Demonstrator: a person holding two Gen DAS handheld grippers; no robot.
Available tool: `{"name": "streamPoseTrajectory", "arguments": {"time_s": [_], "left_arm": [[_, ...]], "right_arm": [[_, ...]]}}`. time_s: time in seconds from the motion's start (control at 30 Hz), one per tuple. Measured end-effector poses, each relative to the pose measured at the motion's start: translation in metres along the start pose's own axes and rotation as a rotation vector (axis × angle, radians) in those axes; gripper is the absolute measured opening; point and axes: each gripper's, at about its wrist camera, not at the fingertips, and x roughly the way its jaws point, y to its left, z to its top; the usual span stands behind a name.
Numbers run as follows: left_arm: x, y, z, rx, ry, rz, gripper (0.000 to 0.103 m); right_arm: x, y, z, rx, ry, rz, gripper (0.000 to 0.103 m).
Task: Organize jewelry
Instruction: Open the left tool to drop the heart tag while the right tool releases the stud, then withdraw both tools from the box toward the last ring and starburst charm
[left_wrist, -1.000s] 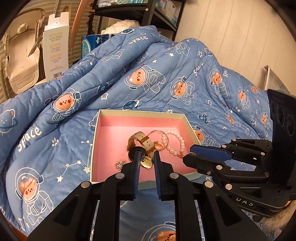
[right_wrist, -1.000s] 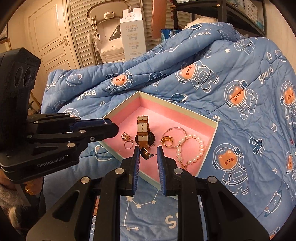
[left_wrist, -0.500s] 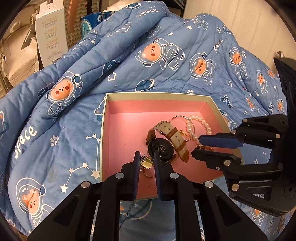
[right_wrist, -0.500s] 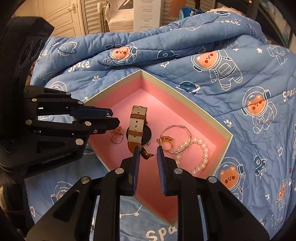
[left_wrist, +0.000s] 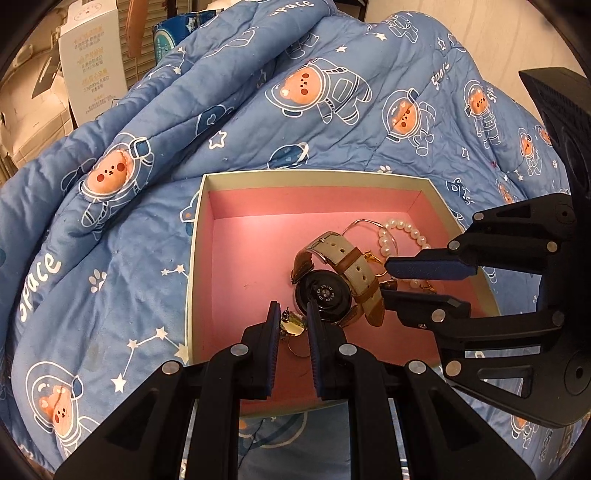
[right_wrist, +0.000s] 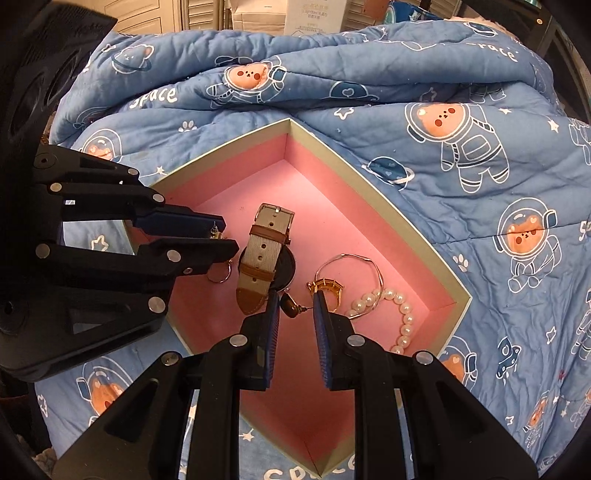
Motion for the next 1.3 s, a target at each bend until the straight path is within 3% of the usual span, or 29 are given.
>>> {"name": "streamPoseTrajectory", "arguments": {"time_s": [0.43,0.57,0.63,0.7,0.77,0.8,0.93,1.03,1.13,1.3], "left_arm": [[0.001,-0.005,0.000,0.025,-0.013,0.000,0.015],[0.000,-0.006,-0.001,0.030,-0.021,0.008,0.033],[-0.002,-0.007,0.000,0.038,-0.033,0.011,0.038],[-0.004,-0.008,0.000,0.052,-0.043,0.022,0.043],[-0.007,-0.009,0.001,0.069,-0.057,0.043,0.046],[-0.009,-0.009,0.002,0.072,-0.064,0.052,0.049],[-0.017,-0.005,0.007,0.068,-0.091,0.068,0.054],[-0.024,-0.003,0.009,0.070,-0.120,0.082,0.061],[-0.032,-0.002,0.008,0.069,-0.147,0.108,0.073],[-0.052,-0.003,-0.001,0.047,-0.216,0.123,0.085]], "right_arm": [[0.015,-0.001,0.000,-0.013,0.018,-0.008,0.020],[0.016,-0.001,-0.001,-0.014,0.016,-0.005,0.020],[0.016,0.000,-0.001,-0.022,0.014,-0.014,0.023],[0.014,0.000,-0.001,-0.032,0.004,-0.033,0.031],[0.010,-0.001,-0.002,-0.040,-0.007,-0.054,0.049],[0.008,-0.001,-0.002,-0.043,-0.015,-0.059,0.052],[0.001,-0.001,-0.004,-0.060,-0.035,-0.081,0.054],[-0.004,-0.001,-0.005,-0.057,-0.050,-0.087,0.057],[-0.013,-0.001,-0.008,-0.039,-0.084,-0.100,0.068],[-0.025,0.002,-0.010,-0.007,-0.136,-0.102,0.071]]}}
